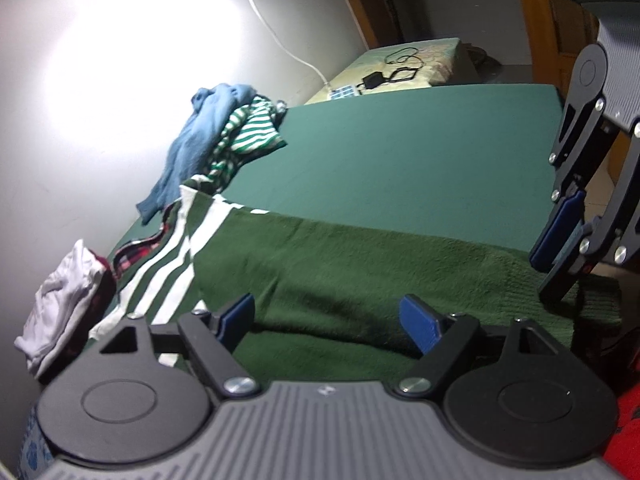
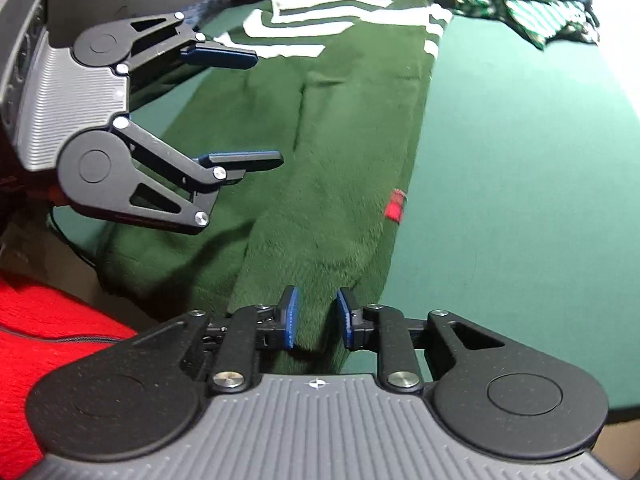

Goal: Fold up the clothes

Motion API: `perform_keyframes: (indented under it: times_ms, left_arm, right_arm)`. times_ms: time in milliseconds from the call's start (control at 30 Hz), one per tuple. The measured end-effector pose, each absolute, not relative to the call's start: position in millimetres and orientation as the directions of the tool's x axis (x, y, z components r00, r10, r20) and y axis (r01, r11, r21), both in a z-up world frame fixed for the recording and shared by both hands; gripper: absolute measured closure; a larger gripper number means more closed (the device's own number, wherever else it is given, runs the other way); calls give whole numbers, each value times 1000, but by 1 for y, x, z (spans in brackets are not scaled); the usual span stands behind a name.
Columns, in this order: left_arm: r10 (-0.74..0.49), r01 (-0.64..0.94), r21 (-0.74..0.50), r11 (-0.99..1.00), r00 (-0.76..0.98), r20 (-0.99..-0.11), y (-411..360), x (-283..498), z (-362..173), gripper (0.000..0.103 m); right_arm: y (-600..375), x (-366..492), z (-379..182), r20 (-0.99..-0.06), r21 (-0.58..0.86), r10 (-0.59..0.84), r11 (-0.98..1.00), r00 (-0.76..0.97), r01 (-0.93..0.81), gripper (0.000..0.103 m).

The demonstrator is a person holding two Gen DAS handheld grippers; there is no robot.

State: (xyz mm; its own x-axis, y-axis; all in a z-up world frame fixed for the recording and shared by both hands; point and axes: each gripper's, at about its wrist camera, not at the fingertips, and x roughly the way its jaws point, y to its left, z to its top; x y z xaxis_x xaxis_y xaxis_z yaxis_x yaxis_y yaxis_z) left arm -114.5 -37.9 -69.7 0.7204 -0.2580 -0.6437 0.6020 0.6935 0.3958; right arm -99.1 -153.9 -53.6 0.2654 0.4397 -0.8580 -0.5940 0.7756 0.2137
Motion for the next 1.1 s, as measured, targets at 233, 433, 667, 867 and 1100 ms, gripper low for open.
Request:
perform_keyframes:
  times_ms: [233, 433, 667, 867, 1100]
  left_arm:
    - [-308, 711, 341, 615, 615, -726, -58, -116, -94, 54]
    - [-346, 750, 302, 588, 571, -745, -59, -125, -96, 61]
    - [-356, 765, 306, 566, 562, -747, -52, -130, -87, 56]
    - [-357, 728, 330, 601, 614, -704, -49, -108, -68, 50]
    - [-297, 731, 332, 596, 585, -754, -55, -93, -89, 54]
  right_arm:
    - [-154, -101, -62, -864, 243, 440, 789, 243, -564, 91]
    - [-163, -105, -57, -870, 231, 430, 788, 241, -571, 98]
    - [-159, -98, -56, -891, 211, 399, 788, 219, -579, 95]
    - [-164, -70, -41, -835, 206, 440, 807, 331, -554, 91]
    - [-162, -46, -60, -835, 241, 475, 768, 276, -593, 92]
